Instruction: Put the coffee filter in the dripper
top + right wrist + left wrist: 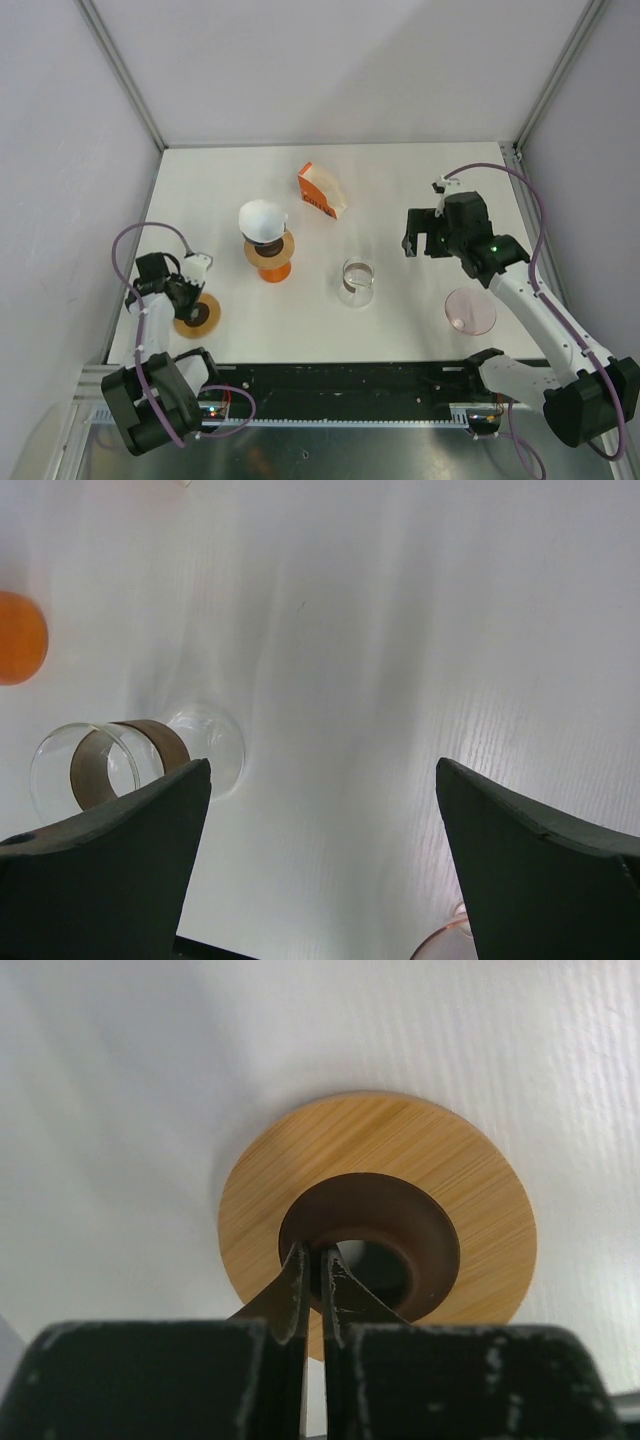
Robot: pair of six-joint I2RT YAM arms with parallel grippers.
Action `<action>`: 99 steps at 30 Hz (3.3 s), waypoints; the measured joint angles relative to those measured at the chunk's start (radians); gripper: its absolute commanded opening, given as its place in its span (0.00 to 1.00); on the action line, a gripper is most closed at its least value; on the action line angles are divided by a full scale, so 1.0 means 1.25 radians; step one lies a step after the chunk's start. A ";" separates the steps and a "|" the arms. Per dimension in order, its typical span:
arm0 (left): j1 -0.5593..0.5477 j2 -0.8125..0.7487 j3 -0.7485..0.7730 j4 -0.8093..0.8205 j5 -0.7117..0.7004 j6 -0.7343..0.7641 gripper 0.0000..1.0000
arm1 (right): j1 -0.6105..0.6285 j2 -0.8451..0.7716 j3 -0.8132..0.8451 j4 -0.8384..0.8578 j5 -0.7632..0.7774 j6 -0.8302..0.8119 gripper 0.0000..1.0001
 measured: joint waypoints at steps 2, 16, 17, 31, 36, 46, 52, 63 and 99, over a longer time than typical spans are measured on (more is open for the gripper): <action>-0.001 -0.005 -0.001 0.026 -0.008 -0.004 0.00 | 0.000 -0.005 0.000 -0.006 0.000 -0.004 0.99; -0.002 0.024 0.197 0.049 -0.004 -0.048 0.00 | 0.000 -0.063 0.000 -0.016 -0.002 -0.017 0.99; -0.003 0.028 0.217 0.045 -0.003 -0.055 0.00 | 0.000 -0.066 0.000 -0.016 -0.002 -0.017 0.99; -0.249 0.156 0.620 0.041 -0.033 -0.221 0.00 | 0.000 -0.126 -0.030 -0.006 -0.023 -0.025 0.99; -0.395 0.207 0.679 0.038 -0.110 -0.245 0.00 | -0.001 -0.167 -0.047 -0.007 -0.022 -0.037 0.99; -0.540 0.300 0.850 0.017 -0.302 -0.240 0.00 | -0.009 -0.220 -0.090 -0.009 -0.023 -0.041 1.00; -0.614 0.330 0.931 0.016 -0.373 -0.224 0.00 | -0.012 -0.224 -0.096 -0.012 -0.025 -0.041 0.99; -0.980 0.348 0.990 -0.015 -0.399 -0.188 0.00 | -0.079 -0.246 -0.098 -0.018 -0.019 -0.036 0.99; -1.143 0.604 0.882 -0.141 -0.156 -0.249 0.00 | -0.203 -0.268 -0.098 -0.032 -0.074 -0.021 0.99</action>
